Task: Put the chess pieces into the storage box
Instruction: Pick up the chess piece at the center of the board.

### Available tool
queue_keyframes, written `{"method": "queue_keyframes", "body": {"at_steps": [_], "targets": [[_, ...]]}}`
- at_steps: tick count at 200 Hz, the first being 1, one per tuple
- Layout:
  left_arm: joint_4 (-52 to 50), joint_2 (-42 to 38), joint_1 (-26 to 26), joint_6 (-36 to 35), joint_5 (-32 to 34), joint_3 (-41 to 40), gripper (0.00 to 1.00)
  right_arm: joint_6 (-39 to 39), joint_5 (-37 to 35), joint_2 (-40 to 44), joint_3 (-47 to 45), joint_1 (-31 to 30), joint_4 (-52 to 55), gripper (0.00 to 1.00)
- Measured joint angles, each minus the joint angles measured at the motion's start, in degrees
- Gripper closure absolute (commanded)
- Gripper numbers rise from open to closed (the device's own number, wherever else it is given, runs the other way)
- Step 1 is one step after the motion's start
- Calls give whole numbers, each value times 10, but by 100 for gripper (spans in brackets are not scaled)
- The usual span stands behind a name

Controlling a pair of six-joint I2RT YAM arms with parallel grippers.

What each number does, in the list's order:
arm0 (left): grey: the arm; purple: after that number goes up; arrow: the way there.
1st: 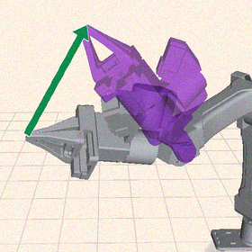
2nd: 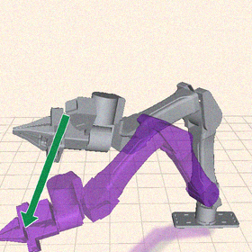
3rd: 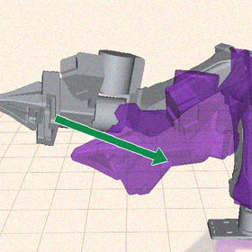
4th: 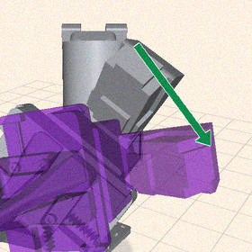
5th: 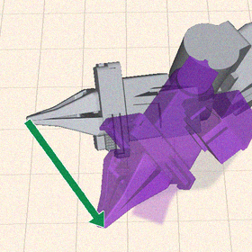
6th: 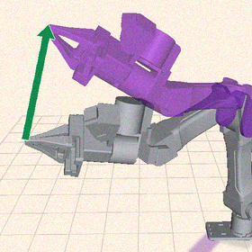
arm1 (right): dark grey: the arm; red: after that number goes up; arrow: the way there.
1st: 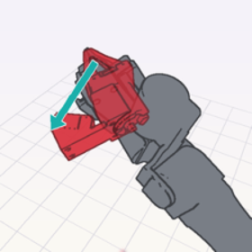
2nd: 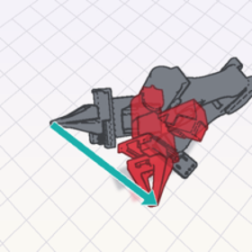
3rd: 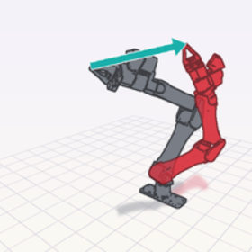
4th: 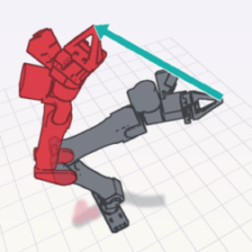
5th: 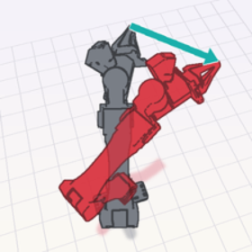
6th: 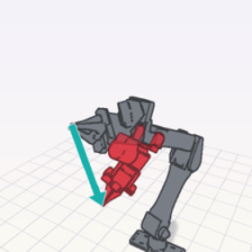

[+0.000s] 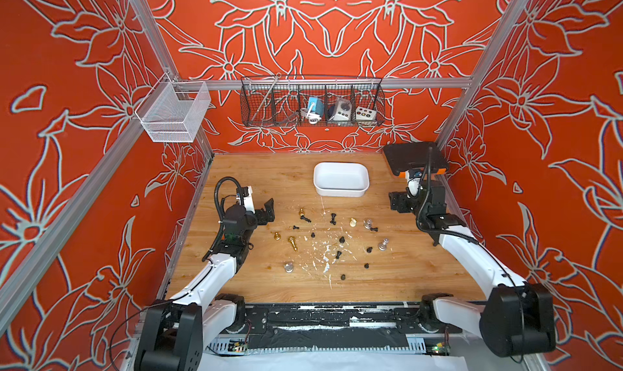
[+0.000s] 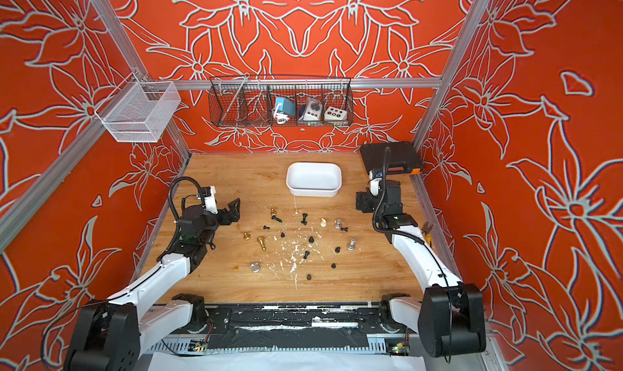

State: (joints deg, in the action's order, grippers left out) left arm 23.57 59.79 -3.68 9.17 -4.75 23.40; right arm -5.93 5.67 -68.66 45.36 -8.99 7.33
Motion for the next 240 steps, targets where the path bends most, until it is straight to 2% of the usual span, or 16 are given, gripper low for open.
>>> {"method": "queue_keyframes", "body": {"at_steps": [47,114,164,240], "targets": [[-57,-2,0,24,-86,6,2,-20,7,-47,28,-61,113,24],[-76,16,0,5,-185,21,2,-51,21,-133,59,-103,172,36],[-76,25,0,-3,-219,22,2,-54,21,-182,96,-114,180,45],[-76,27,0,-4,-226,22,2,-50,21,-241,128,-122,201,56]]}}
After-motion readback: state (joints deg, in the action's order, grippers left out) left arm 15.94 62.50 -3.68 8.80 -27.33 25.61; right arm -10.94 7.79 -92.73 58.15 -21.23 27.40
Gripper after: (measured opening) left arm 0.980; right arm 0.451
